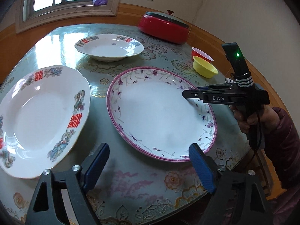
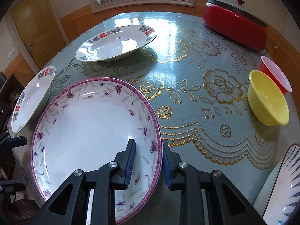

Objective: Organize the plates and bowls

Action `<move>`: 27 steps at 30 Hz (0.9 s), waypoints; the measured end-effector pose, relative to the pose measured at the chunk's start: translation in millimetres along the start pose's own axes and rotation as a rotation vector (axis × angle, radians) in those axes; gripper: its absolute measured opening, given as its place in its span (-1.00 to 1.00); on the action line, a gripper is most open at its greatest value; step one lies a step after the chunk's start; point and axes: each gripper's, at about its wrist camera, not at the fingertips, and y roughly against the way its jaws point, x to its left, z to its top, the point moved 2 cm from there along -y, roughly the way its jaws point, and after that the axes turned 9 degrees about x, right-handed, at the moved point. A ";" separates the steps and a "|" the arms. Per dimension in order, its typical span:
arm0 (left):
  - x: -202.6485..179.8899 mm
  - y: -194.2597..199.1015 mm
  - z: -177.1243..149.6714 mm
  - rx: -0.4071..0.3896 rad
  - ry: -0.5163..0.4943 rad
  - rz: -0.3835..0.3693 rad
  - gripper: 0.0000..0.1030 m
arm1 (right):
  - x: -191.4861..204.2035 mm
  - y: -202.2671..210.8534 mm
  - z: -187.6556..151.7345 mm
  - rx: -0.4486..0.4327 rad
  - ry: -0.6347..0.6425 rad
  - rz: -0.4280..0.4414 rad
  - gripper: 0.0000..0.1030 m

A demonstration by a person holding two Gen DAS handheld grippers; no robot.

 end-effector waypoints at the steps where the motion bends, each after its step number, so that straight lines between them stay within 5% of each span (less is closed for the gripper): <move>1: 1.2 -2.9 1.8 0.002 0.012 0.002 0.44 | -0.4 0.9 -0.8 0.000 0.013 -0.008 -0.54; 10: 5.4 -20.2 5.9 0.014 0.064 0.037 -0.06 | -0.3 9.0 -11.2 0.003 0.065 -0.036 -0.61; 19: 0.7 -30.5 19.1 0.012 0.072 0.065 -0.07 | -3.0 17.3 -27.8 0.003 0.075 -0.028 -0.61; 22: 3.9 -33.2 21.2 0.005 0.062 0.110 -0.37 | -5.0 20.4 -32.8 0.014 0.065 -0.017 -0.60; 27: 8.1 -30.4 19.4 0.003 0.074 0.088 -0.38 | -16.1 18.3 -25.9 -0.013 -0.014 -0.003 -0.58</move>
